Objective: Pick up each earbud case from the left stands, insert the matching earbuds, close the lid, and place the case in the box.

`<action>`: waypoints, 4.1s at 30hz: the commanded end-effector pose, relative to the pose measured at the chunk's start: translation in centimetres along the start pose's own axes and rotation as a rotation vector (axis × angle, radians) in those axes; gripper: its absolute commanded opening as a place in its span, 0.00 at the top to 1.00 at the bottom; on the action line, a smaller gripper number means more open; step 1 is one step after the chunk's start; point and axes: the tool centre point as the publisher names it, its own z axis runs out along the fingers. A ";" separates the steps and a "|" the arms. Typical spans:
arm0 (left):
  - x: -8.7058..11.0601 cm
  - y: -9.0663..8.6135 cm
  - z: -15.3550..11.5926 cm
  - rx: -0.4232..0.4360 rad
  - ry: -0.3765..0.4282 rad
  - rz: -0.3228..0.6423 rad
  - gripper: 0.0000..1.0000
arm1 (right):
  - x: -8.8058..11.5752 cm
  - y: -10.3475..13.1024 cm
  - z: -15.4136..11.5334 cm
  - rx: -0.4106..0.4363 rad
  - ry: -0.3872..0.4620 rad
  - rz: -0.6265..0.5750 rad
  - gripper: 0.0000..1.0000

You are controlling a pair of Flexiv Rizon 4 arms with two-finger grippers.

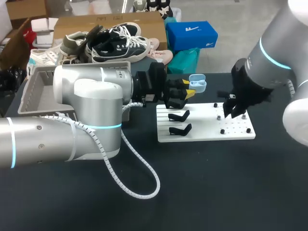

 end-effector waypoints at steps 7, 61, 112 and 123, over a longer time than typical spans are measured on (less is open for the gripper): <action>0.0 -0.3 0.0 -0.009 -0.002 0.001 1.00 | -2.6 1.0 -4.6 -0.044 0.050 -0.314 1.00; 0.0 -0.3 0.0 -0.009 -0.002 0.001 1.00 | -9.4 7.8 -2.4 0.002 0.050 -0.663 1.00; 0.0 -0.3 0.0 -0.009 -0.002 0.001 1.00 | -9.8 7.5 -0.8 0.030 0.092 -0.661 0.78; 0.0 -0.3 0.0 -0.009 -0.002 0.001 1.00 | -9.9 7.6 -1.0 0.030 0.088 -0.662 0.78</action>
